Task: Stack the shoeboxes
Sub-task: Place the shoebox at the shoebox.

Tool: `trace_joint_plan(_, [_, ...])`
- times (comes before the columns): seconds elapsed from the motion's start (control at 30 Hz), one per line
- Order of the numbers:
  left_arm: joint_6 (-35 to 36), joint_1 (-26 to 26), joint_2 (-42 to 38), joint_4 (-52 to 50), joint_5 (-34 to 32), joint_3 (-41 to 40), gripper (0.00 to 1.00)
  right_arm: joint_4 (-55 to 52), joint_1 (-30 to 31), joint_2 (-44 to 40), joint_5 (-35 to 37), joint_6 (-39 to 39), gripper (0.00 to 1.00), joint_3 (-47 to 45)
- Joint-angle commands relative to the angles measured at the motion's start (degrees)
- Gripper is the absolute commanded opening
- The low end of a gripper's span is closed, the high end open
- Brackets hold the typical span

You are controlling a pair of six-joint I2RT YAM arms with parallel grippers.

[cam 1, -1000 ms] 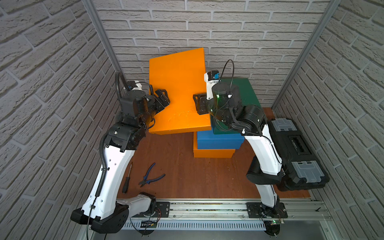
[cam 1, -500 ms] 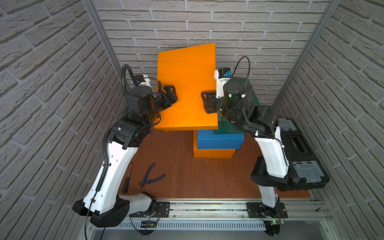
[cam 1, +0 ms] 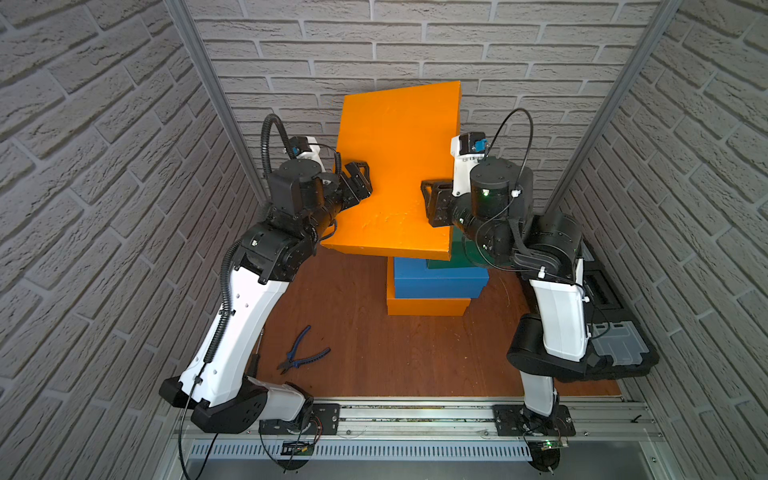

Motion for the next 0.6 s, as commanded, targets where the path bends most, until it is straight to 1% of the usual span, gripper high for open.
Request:
trace_joint_plan(0.0, [-2.2,-4.9,3.2,13.9,12.0,2.8,0.93,-5.1,3.0,6.9,-19.8,-1.9,0.44,1.6])
trace_joint_plan(0.13, [-2.2,-4.9,6.6,13.9,12.8,6.0,0.93,-8.8,-0.3,5.7,-20.3,-1.1,0.44,2.6])
trace_joint_plan(0.57, [-2.8,-4.9,17.4,12.5,15.4,17.5,0.92,-15.3,-11.6,2.4,-24.5,0.0,0.45,2.6])
